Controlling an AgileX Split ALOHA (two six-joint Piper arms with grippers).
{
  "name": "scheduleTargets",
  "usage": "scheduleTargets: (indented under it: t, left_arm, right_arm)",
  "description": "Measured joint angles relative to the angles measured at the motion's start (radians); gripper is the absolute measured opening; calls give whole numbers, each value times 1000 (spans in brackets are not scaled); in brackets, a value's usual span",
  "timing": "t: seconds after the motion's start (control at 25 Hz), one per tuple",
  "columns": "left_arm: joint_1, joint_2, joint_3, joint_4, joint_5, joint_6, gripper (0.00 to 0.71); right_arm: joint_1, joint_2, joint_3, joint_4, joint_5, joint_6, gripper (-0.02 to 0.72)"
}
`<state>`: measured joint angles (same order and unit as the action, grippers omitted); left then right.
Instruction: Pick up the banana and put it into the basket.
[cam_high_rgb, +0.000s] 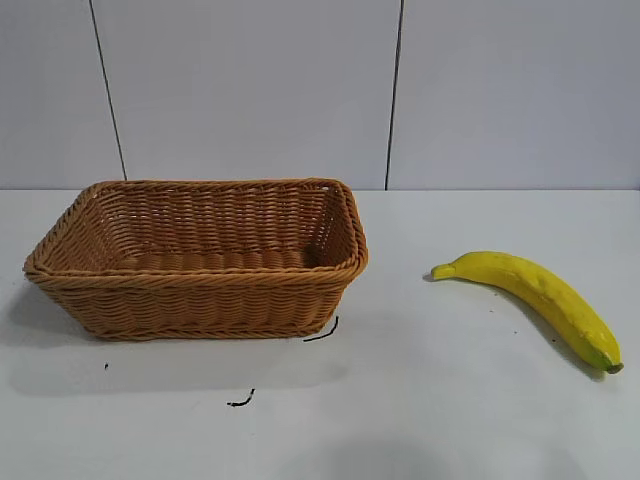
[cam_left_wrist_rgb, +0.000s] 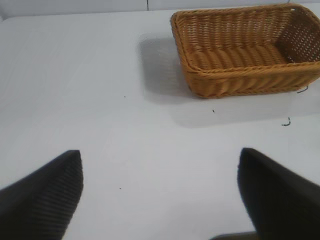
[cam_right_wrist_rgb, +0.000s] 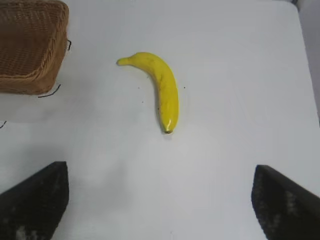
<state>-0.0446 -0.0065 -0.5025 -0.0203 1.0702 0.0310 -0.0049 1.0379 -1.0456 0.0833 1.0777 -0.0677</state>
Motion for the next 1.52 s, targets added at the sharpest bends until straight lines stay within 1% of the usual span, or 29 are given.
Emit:
scheduleTargets:
  t: [0.08,0.16,0.24,0.32,0.48,0.56,0.76,0.84,0.96,1.36,1.52]
  left_arm:
    - [0,0,0,0,0,0,635]
    - [0,0,0,0,0,0,635]
    - [0,0,0,0,0,0,635]
    - [0,0,0,0,0,0,635]
    - [0,0,0,0,0,0,635]
    - [0,0,0,0,0,0,635]
    - [0,0,0,0,0,0,635]
    - [0,0,0,0,0,0,635]
    - [0,0,0,0,0,0,635]
    - [0,0,0,0,0,0,635]
    - [0,0,0,0,0,0,635]
  right_arm:
    - [0,122,-61,14,-1,-32,678]
    - [0,222,-123,23,-2,-77,678]
    - [0,319,-174,26,-9,-127,678]
    - [4,397,-221,26,-15,-162,678]
    - [46,533,-262,14,-41,-219,678]
    - [72,586,-264,-1,-54,-237,678]
    - [87,706,-264,-32,-104,-219,678]
    - [81,744,-264,-52,-123,-202,678]
    - [78,802,-265,-83,-169,-198,678]
    - [78,978,-265,-93,-344,-138,678]
    - [78,1034,-266,-93,-384,-116,678]
